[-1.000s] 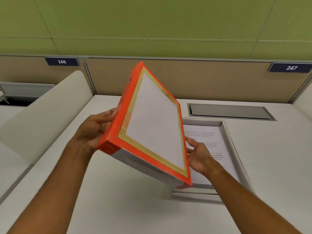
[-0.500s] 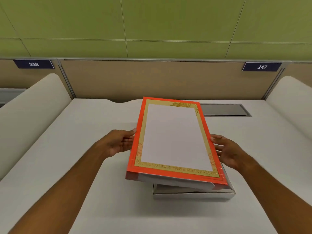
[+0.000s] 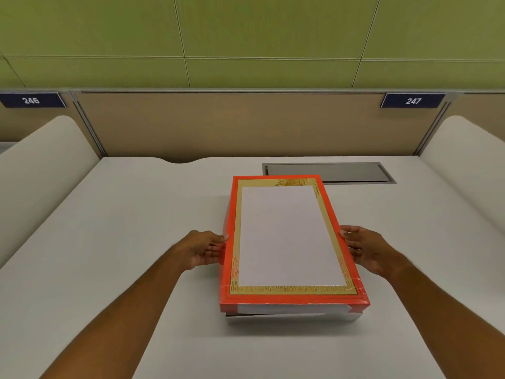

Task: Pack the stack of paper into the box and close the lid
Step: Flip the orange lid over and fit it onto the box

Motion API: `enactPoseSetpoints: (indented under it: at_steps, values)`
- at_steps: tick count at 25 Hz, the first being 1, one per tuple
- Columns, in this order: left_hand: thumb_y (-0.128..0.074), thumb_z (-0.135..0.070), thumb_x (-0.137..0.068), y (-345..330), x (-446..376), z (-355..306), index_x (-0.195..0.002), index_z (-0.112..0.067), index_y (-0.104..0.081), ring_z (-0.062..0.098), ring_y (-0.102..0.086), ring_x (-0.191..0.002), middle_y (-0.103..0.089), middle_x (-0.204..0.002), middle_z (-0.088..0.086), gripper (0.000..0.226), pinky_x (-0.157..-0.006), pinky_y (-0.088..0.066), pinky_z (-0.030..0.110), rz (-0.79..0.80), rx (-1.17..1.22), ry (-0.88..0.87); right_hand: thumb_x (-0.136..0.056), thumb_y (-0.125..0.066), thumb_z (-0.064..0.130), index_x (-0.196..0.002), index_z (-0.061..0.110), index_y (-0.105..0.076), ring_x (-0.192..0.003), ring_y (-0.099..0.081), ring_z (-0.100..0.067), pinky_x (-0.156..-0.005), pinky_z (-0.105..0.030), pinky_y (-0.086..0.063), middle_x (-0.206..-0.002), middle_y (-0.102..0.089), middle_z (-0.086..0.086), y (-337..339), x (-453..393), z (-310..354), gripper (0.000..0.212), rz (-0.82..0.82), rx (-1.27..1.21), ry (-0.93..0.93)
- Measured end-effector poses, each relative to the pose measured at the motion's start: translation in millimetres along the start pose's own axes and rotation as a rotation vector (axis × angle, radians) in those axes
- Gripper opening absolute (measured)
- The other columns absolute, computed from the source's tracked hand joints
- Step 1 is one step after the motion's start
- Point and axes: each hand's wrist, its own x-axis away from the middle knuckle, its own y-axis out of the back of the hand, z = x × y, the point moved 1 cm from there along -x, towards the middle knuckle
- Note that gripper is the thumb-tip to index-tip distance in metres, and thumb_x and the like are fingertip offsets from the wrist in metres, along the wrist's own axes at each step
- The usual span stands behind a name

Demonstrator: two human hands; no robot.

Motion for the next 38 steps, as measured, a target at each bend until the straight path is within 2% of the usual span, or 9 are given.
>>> enactPoseSetpoints:
  at_steps: [4,8,15,23,28,32,35,38]
  values:
    - [-0.079,-0.016,-0.078,-2.5,-6.9,12.5,-0.105,0.005,-0.068,0.029,-0.076,-0.079,-0.077,-0.093,0.02,0.035,-0.059,-0.061,0.036,-0.025,0.016,0.031,-0.095,-0.06,0.017,-0.115,0.01,-0.064,-0.086,-0.067,-0.03,-0.068,-0.039,-0.056,-0.1,-0.07,-0.015,-1.4,-9.6,0.9,0.021,0.01,0.035,-0.023]
    - [-0.077,-0.018,-0.08,-3.5,-13.9,19.8,-0.104,0.003,-0.069,0.032,-0.075,-0.087,-0.077,-0.096,0.021,0.033,-0.065,-0.061,0.039,-0.026,0.03,0.058,-0.094,-0.061,0.018,-0.115,0.01,-0.063,-0.088,-0.069,-0.031,-0.066,-0.038,-0.058,-0.102,-0.071,-0.015,1.9,-14.8,5.2,0.022,0.055,0.079,-0.044]
    - [-0.077,-0.018,-0.08,-3.8,-19.6,18.5,-0.102,0.003,-0.069,0.029,-0.077,-0.078,-0.078,-0.089,0.019,0.032,-0.063,-0.061,0.037,-0.008,0.053,0.077,-0.091,-0.066,0.022,-0.112,0.008,-0.067,-0.09,-0.07,-0.036,-0.068,-0.042,-0.061,-0.105,-0.071,-0.019,11.9,-21.4,5.5,0.025,0.096,0.092,-0.084]
    - [-0.075,-0.016,-0.082,-5.9,-20.2,21.5,-0.102,0.004,-0.069,0.031,-0.077,-0.079,-0.078,-0.091,0.021,0.028,-0.06,-0.062,0.038,-0.014,0.039,0.098,-0.093,-0.064,0.02,-0.108,0.006,-0.068,-0.086,-0.072,-0.033,-0.062,-0.039,-0.061,-0.1,-0.073,-0.017,11.6,-23.9,-4.8,0.021,0.111,0.154,-0.108]
    - [-0.071,-0.013,-0.085,-11.8,-19.2,22.7,-0.101,0.003,-0.068,0.031,-0.077,-0.076,-0.078,-0.087,0.02,0.022,-0.058,-0.061,0.037,-0.028,0.009,0.114,-0.095,-0.06,0.018,-0.105,0.006,-0.067,-0.088,-0.072,-0.035,-0.069,-0.044,-0.062,-0.102,-0.072,-0.019,8.7,-26.5,-5.2,0.017,0.095,0.238,-0.112]
    - [-0.074,-0.01,-0.083,-22.3,-22.4,13.9,-0.096,0.004,-0.067,0.029,-0.077,-0.07,-0.077,-0.084,0.018,0.021,-0.058,-0.062,0.037,-0.178,-0.084,-0.01,-0.093,-0.065,0.023,-0.104,0.005,-0.067,-0.085,-0.074,-0.035,-0.073,-0.046,-0.063,-0.1,-0.073,-0.019,6.5,-29.5,2.0,0.022,0.043,0.276,-0.088]
    - [-0.076,-0.007,-0.08,-30.1,-26.6,5.8,-0.089,0.002,-0.068,0.028,-0.075,-0.073,-0.075,-0.087,0.017,0.015,-0.062,-0.062,0.036,-0.304,-0.124,-0.096,-0.09,-0.068,0.017,-0.098,0.002,-0.069,-0.08,-0.076,-0.031,-0.079,-0.046,-0.062,-0.094,-0.075,-0.015,3.5,-34.2,4.4,0.017,-0.005,0.288,-0.048]
    - [-0.077,-0.003,-0.078,-32.8,-30.0,5.3,-0.086,0.003,-0.068,0.029,-0.074,-0.074,-0.074,-0.088,0.018,0.013,-0.068,-0.062,0.039,-0.35,-0.129,-0.092,-0.089,-0.069,0.009,-0.099,-0.002,-0.069,-0.081,-0.075,-0.031,-0.081,-0.046,-0.062,-0.096,-0.074,-0.016,1.4,-38.9,2.9,0.015,-0.039,0.277,-0.039]
